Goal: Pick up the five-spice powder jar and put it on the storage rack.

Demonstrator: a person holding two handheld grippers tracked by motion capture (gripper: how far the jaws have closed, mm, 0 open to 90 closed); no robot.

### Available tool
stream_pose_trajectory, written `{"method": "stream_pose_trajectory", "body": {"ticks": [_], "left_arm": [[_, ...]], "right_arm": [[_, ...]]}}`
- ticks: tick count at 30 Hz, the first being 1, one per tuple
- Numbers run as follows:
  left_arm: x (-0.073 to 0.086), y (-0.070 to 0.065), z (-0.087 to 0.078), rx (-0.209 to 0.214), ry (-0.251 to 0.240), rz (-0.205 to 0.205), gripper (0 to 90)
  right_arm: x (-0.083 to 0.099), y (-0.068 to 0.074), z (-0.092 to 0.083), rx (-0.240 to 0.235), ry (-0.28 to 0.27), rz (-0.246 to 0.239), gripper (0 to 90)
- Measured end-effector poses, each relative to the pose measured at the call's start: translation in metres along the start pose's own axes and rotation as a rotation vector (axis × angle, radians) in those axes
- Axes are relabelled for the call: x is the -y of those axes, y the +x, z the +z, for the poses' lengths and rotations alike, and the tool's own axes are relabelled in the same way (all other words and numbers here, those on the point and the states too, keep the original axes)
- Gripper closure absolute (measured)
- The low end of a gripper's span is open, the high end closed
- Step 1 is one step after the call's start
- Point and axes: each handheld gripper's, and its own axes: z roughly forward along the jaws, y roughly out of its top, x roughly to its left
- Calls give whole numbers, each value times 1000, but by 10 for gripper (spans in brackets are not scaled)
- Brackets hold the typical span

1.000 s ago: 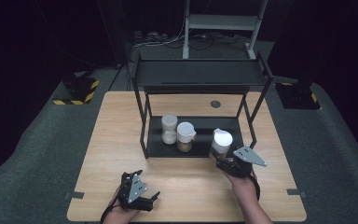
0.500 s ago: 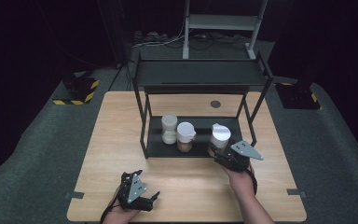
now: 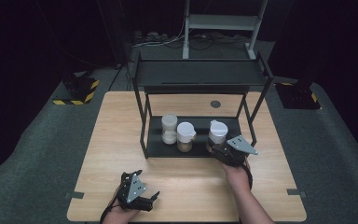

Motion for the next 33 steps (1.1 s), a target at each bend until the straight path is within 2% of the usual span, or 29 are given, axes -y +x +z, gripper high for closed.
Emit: {"method": "stream_pose_trajectory", "body": {"ticks": [15, 33], "left_arm": [[0, 0, -1, 1, -6, -9, 9], [0, 1, -1, 1, -8, -15, 9]], "right_arm": [[1, -3, 19, 27, 8, 17, 303], [5, -1, 33, 44, 35, -6, 303]]}}
